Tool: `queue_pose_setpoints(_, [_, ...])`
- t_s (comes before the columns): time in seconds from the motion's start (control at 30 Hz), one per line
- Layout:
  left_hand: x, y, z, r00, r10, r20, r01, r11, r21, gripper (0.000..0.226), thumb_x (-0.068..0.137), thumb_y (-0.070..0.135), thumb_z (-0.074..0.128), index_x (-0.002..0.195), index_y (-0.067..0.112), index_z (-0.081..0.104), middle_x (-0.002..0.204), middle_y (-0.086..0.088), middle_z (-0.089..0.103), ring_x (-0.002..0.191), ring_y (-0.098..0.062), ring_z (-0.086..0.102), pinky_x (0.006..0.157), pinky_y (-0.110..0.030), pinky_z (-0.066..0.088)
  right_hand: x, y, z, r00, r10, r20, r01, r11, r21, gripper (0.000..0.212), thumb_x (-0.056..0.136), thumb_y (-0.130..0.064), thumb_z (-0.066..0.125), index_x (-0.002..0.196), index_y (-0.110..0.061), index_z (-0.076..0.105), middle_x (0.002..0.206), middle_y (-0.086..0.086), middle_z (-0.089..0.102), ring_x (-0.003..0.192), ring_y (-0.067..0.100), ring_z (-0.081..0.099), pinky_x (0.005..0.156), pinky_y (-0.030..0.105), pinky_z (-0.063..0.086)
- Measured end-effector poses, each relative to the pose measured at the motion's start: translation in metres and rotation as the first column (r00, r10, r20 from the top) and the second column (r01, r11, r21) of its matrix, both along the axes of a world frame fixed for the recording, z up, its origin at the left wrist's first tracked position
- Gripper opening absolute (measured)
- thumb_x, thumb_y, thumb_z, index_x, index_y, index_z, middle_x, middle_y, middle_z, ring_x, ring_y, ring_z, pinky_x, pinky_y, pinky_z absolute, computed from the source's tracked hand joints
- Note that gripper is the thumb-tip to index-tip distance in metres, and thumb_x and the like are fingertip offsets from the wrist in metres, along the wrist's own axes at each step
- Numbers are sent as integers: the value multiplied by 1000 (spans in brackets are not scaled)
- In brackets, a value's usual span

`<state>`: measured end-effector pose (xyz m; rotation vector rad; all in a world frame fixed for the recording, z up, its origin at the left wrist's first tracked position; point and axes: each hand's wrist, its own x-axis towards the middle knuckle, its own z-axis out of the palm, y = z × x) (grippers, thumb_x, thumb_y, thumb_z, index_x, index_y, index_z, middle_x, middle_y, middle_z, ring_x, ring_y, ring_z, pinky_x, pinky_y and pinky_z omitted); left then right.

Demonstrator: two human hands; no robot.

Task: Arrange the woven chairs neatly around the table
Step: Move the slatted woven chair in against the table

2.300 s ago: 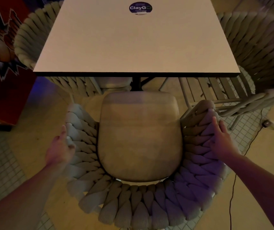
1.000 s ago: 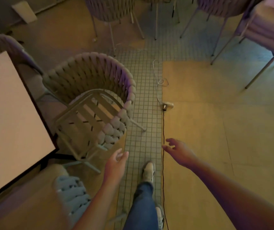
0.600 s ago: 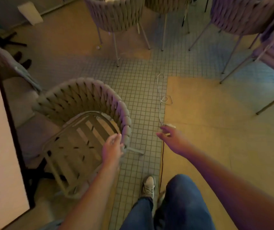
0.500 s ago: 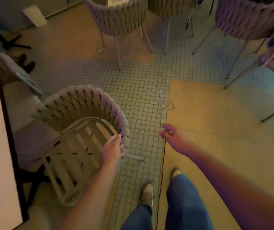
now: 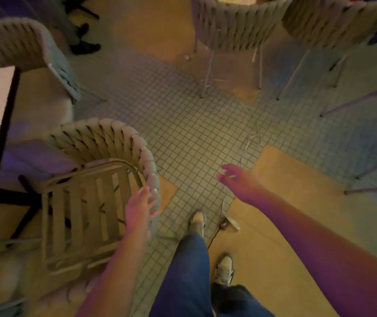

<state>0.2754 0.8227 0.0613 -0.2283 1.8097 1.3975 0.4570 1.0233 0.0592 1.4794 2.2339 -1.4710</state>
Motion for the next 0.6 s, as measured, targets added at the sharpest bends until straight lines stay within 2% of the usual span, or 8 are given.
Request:
queue_pose_setpoints(0.07, [-19,14,-8,992,123,6,-123,992,6,25,95,30,50,115,16,56,118,-7,63,105,-22,63,92,-46,49,-38,27,-5,998,68,-3,-68,998,-14,55,86,-55,53,134,-30,48,128,-3,59,107,16,60,78,28,46])
queue_pose_setpoints(0.2, [-74,47,-22,941,320,106,-325,945,29,16,97,25,48,109,17,56,112,-9,62,118,-29,56,97,-47,45,-130,75,-12,970,242,-10,-242,970,-25,54,89,-51,53,137,-27,46,132,0,58,119,18,54,89,30,41])
queue_pose_setpoints(0.23, [-91,54,-25,919,376,123,-382,924,28,14,97,24,47,106,17,57,109,-8,62,118,-29,56,94,-44,46,-157,86,-13,958,288,1,-288,957,-18,54,90,-50,51,137,-26,46,134,3,57,120,19,54,91,31,40])
queue_pose_setpoints(0.3, [-116,66,-26,893,443,80,-447,894,26,24,96,25,50,116,14,58,107,-5,65,106,-24,63,80,-37,50,-200,102,-11,930,367,15,-367,930,30,52,92,-48,48,138,-21,46,138,7,56,123,21,53,94,31,39])
queue_pose_setpoints(0.37, [-141,68,-25,832,554,23,-555,832,13,33,94,25,55,124,13,56,98,1,67,90,-15,65,71,-32,51,-256,111,-7,868,494,48,-497,860,115,51,94,-46,47,137,-18,47,137,8,57,121,23,56,97,32,41])
queue_pose_setpoints(0.4, [-155,64,-25,794,608,12,-608,794,2,35,92,26,57,125,13,56,98,1,67,90,-16,65,73,-33,51,-288,112,-4,835,548,58,-550,823,145,51,94,-45,46,137,-19,47,135,8,58,117,24,59,96,34,43])
queue_pose_setpoints(0.47, [-171,55,-24,735,676,40,-676,737,-26,39,91,31,58,126,15,55,104,-2,66,101,-23,63,80,-38,51,-333,106,2,780,625,41,-622,764,170,50,93,-44,47,136,-18,48,132,9,60,111,27,61,94,36,47])
queue_pose_setpoints(0.6, [-190,14,-24,524,846,97,-841,533,-99,40,91,36,55,126,19,55,119,-6,65,108,-25,63,93,-47,50,-416,71,12,581,814,-12,-803,575,158,49,93,-42,48,136,-17,48,134,9,58,115,25,60,96,38,47])
